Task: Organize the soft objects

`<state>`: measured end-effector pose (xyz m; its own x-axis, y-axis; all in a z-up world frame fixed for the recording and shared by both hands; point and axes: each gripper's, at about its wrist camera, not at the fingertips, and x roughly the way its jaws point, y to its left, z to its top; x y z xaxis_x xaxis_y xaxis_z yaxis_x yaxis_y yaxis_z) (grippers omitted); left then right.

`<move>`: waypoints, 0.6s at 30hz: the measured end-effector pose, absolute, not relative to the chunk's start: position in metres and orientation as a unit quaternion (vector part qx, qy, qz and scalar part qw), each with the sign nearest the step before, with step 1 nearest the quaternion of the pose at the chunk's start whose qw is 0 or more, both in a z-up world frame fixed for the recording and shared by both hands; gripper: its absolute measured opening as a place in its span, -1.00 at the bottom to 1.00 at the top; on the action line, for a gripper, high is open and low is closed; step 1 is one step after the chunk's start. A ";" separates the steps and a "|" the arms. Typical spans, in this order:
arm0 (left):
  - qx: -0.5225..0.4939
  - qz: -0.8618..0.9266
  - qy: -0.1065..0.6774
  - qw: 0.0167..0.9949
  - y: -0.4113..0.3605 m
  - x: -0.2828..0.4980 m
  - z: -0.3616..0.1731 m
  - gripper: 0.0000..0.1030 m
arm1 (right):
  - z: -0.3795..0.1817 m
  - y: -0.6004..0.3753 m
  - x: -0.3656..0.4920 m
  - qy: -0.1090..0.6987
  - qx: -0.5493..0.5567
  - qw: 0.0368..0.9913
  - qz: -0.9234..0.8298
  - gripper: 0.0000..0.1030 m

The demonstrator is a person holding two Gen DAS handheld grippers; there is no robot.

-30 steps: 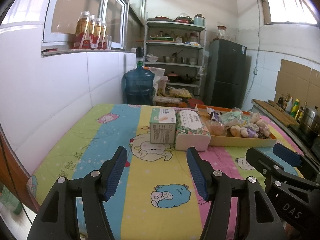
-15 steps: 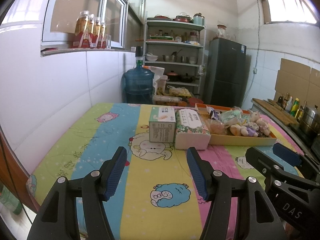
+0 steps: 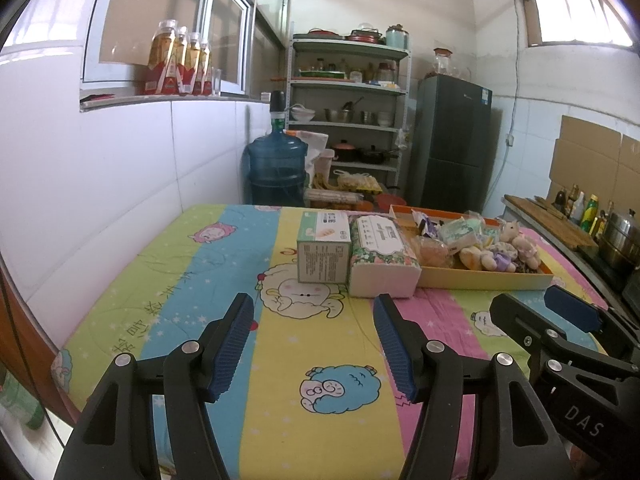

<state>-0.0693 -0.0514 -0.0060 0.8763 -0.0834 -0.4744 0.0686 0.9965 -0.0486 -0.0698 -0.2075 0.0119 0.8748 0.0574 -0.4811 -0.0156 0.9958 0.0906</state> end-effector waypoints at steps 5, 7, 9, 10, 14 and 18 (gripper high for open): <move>-0.014 -0.039 0.246 0.968 -0.053 -0.071 -0.007 0.25 | 0.010 -0.207 -0.070 0.250 0.042 0.967 0.019 0.39; -0.015 -0.039 0.246 0.968 -0.052 -0.069 -0.006 0.25 | 0.010 -0.207 -0.071 0.250 0.043 0.967 0.019 0.39; -0.015 -0.040 0.246 0.968 -0.053 -0.071 -0.007 0.25 | 0.010 -0.207 -0.070 0.250 0.042 0.967 0.019 0.39; -0.015 -0.039 0.246 0.968 -0.052 -0.069 -0.006 0.25 | 0.011 -0.207 -0.070 0.250 0.042 0.967 0.019 0.39; -0.015 -0.039 0.246 0.968 -0.052 -0.070 -0.006 0.25 | 0.011 -0.207 -0.070 0.251 0.042 0.967 0.019 0.39; -0.015 -0.040 0.246 0.968 -0.052 -0.069 -0.006 0.25 | 0.011 -0.207 -0.070 0.250 0.042 0.967 0.019 0.39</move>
<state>-0.0693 -0.0521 -0.0058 0.8754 -0.0839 -0.4760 0.0692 0.9964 -0.0484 -0.0700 -0.2071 0.0107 0.8738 0.0585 -0.4827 -0.0163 0.9957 0.0913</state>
